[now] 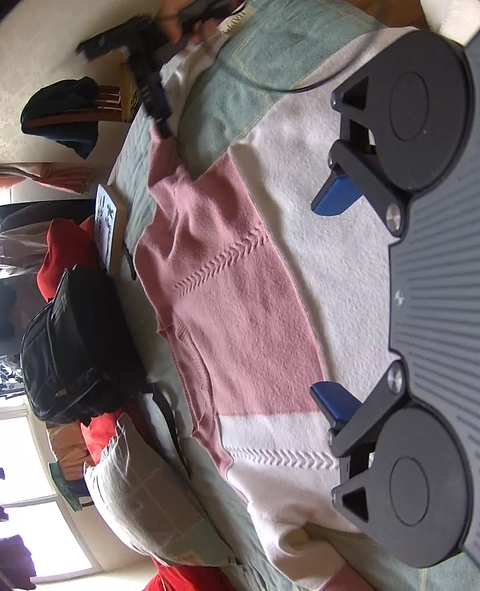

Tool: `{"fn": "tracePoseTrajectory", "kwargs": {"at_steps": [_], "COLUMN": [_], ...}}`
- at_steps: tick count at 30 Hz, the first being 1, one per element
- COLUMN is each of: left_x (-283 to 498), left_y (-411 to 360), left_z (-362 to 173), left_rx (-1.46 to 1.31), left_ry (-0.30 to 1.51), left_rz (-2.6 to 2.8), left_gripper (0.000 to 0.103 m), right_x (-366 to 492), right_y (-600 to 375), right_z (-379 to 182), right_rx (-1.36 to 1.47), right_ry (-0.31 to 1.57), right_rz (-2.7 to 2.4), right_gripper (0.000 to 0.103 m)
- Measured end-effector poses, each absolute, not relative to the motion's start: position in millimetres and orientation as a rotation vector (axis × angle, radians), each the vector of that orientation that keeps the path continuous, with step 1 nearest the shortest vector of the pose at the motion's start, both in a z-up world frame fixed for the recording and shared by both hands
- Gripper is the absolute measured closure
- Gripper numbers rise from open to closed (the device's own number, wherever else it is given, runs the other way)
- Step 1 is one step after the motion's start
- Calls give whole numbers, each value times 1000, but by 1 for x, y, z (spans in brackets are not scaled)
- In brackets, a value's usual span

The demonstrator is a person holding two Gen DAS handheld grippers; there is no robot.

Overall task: Fold clothes
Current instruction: 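Lay the sweater flat on the bed and open both grippers, then grasp the white sleeve cuff with the right gripper, pull it straight, release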

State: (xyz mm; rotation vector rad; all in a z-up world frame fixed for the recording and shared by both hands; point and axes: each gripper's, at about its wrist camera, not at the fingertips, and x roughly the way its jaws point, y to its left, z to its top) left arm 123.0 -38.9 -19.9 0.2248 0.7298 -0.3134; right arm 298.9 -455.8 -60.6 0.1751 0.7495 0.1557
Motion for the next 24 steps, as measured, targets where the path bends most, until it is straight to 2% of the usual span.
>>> {"fn": "tracePoseTrajectory", "kwargs": {"at_steps": [8,10,19,24], "left_x": [126,125,125,121], "left_y": [-33,-33,-33,-34], "left_z": [-22,-23,-28,-29], "left_rx": [194,195,174,173], "left_ry": [732,726,729,726], "left_rz": [-318,-324,-357,-356], "left_gripper": [7,7,7,7], "right_x": [340,323,240,233], "right_y": [-475,-480,-533,-549], "right_z": [-49,-39,-57,-78], "right_rx": [224,246,587,750], "right_ry": [759,728,726,700], "right_rz": [108,106,132,58], "right_gripper": [35,35,31,31]}}
